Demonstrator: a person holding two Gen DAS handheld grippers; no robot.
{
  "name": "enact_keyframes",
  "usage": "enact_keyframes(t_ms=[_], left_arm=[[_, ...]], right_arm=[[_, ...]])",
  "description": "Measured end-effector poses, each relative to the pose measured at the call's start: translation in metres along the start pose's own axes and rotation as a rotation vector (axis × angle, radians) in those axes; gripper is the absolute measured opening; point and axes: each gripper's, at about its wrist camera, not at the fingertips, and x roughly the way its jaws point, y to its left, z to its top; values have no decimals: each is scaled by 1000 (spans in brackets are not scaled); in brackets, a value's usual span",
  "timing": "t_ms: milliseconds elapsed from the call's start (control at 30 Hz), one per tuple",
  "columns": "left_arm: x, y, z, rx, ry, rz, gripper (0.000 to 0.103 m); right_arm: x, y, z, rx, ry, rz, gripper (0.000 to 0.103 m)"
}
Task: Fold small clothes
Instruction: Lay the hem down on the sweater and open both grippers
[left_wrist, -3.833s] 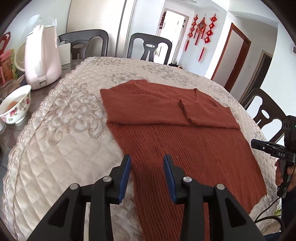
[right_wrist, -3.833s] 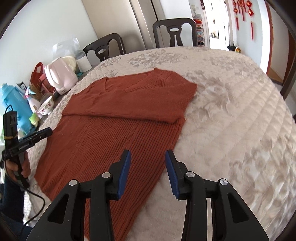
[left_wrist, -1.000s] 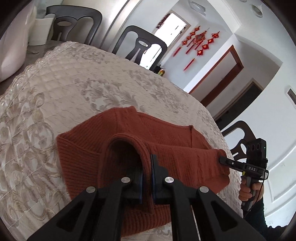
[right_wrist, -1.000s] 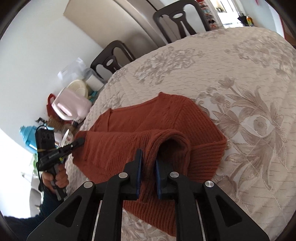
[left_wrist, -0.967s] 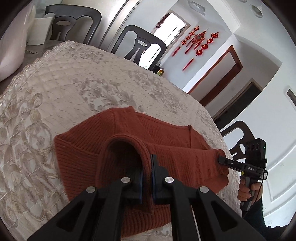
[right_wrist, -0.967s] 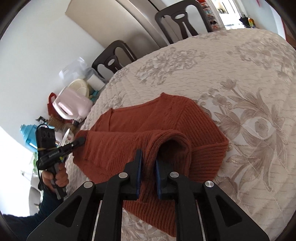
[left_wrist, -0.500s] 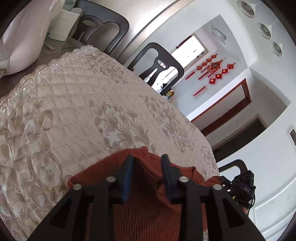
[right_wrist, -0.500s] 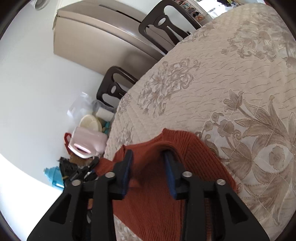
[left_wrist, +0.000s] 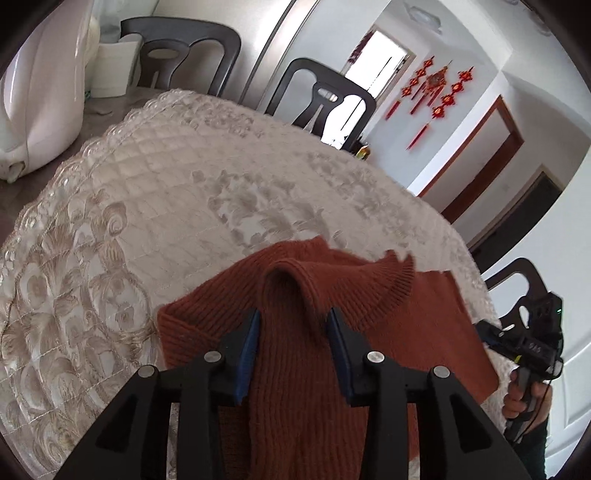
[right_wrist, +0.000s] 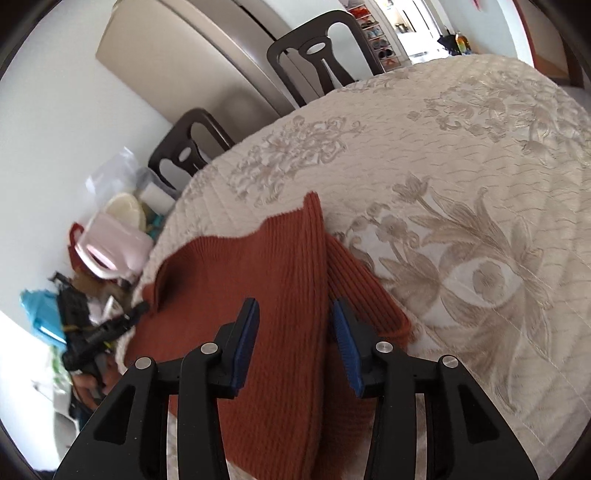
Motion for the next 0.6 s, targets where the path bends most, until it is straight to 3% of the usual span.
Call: enact_keyframes(t_ms=[100, 300, 500, 567, 600], left_arm=[[-11, -1, 4, 0, -49, 6, 44], [-3, 0, -14, 35, 24, 51, 45], [-18, -7, -32, 98, 14, 72, 45], [-16, -12, -40, 154, 14, 119, 44], [-15, -14, -42, 173, 9, 132, 44]], right_arm=[[-3, 2, -5, -18, -7, -18, 43], [-15, 12, -18, -73, -17, -56, 43], [-28, 18, -45, -137, -6, -107, 42], [-29, 21, -55, -175, -8, -146, 37], [-30, 23, -58, -191, -13, -176, 28]])
